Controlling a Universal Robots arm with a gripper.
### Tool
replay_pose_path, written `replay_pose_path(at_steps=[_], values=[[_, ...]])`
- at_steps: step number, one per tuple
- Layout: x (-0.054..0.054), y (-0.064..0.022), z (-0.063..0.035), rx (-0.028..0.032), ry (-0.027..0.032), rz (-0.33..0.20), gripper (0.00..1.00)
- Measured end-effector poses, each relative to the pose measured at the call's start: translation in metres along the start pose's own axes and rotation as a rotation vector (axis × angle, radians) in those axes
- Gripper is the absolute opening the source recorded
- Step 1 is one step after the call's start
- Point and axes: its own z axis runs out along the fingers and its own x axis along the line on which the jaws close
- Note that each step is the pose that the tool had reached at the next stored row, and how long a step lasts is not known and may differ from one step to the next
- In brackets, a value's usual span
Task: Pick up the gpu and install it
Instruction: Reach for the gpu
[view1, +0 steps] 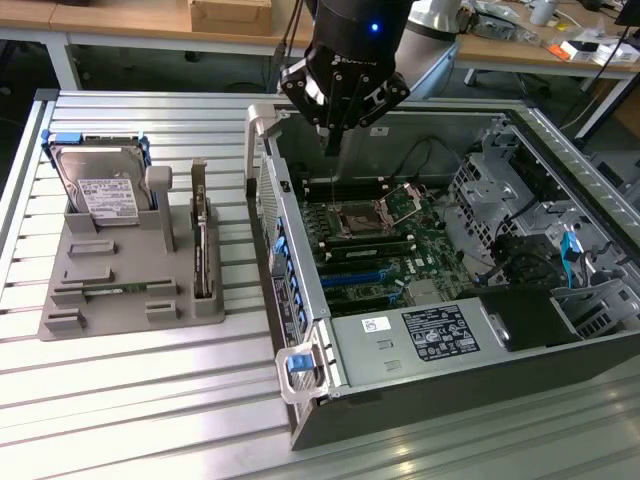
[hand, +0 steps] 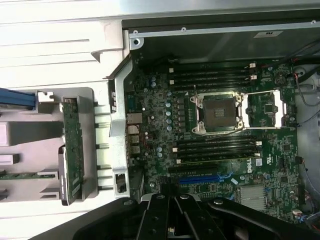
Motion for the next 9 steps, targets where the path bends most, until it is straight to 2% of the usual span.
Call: replay_pose_path(at_steps=[9], values=[[0.0055, -0.0004, -0.0001, 0.0, 0.0, 0.0, 0.11]])
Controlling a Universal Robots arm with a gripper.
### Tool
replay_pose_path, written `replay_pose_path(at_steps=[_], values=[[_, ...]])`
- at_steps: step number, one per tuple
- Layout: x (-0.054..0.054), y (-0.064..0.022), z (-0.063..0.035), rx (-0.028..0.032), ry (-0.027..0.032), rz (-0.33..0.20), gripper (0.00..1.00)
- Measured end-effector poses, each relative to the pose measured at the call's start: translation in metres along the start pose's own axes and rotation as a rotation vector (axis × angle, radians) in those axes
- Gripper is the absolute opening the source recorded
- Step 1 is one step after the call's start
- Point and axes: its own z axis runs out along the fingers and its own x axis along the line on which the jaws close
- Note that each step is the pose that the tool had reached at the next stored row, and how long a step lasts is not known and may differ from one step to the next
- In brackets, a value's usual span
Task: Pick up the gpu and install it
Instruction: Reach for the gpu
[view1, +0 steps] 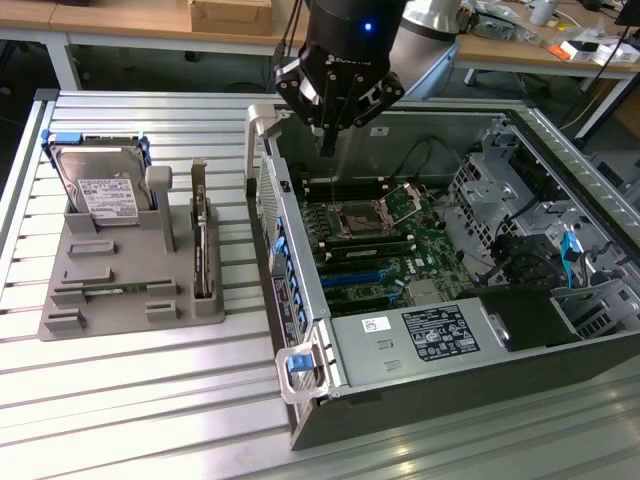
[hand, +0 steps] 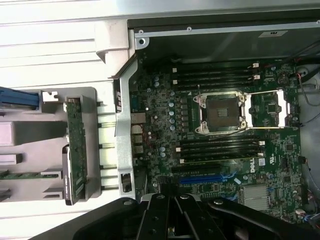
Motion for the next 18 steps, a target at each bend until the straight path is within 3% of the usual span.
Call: replay_pose_path(at_steps=[18], values=[[0.012, -0.0009, -0.0003, 0.0, 0.0, 0.0, 0.11]])
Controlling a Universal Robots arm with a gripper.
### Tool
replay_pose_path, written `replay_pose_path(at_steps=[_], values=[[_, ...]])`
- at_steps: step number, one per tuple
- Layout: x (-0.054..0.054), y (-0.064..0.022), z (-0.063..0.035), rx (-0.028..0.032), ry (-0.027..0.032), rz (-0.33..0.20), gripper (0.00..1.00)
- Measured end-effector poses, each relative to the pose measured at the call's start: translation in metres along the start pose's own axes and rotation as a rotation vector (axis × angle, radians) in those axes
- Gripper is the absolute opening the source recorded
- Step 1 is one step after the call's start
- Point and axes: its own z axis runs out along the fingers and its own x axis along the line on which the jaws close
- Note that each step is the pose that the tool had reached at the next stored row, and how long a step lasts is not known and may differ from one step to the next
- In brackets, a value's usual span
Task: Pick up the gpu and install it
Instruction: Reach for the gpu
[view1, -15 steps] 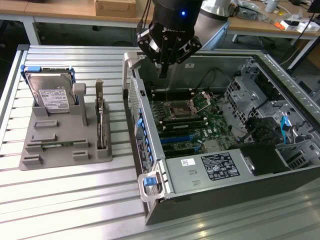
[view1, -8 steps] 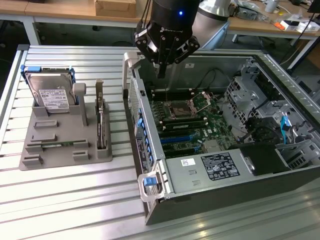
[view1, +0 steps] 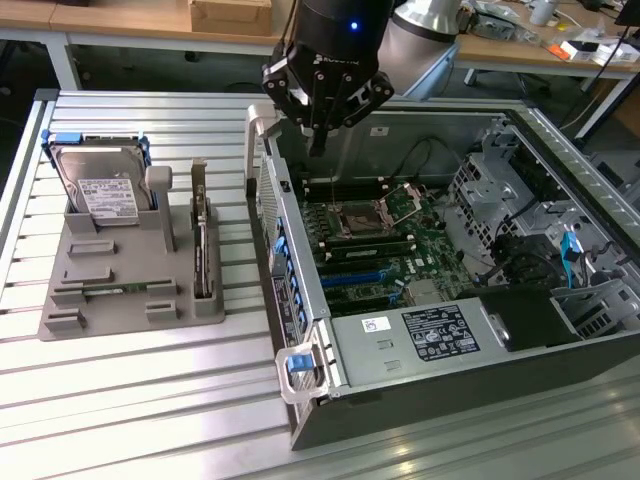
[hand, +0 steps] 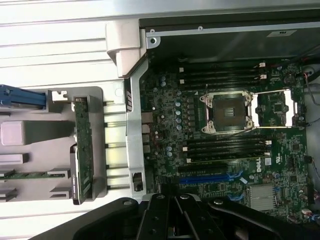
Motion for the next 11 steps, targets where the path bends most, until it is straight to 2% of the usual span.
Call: replay_pose_path(at_steps=[11], values=[[0.01, -0.0008, -0.0003, 0.0, -0.0001, 0.0, 0.11]])
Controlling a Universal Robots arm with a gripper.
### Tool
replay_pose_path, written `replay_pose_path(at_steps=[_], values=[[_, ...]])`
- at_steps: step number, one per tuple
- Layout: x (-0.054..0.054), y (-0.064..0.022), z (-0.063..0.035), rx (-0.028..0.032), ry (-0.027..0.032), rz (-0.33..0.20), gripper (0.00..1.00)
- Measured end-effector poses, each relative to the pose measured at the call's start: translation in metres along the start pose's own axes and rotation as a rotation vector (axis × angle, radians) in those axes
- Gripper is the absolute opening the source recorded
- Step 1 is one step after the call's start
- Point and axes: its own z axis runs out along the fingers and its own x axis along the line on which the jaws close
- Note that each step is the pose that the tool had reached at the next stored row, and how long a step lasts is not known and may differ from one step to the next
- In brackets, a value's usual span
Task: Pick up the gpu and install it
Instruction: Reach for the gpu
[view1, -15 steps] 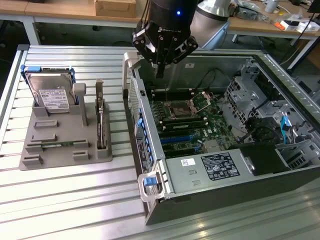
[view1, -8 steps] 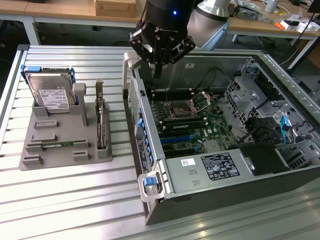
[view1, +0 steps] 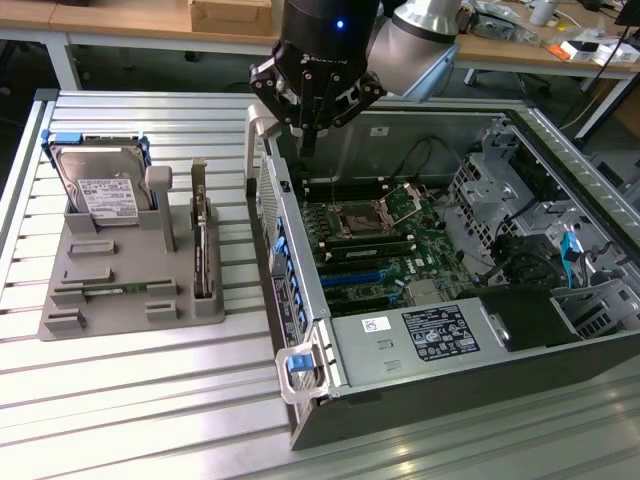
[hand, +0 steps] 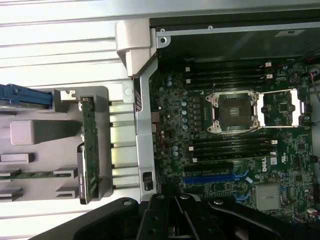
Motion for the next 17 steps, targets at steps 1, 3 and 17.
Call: replay_pose_path(at_steps=[1, 3, 17], values=[[0.0, 0.0, 0.0, 0.0, 0.0001, 0.0, 0.11], [0.002, -0.0001, -0.0001, 0.0, 0.0, 0.0, 0.11], [0.016, -0.0012, -0.0004, 0.0, 0.0, 0.0, 0.11]])
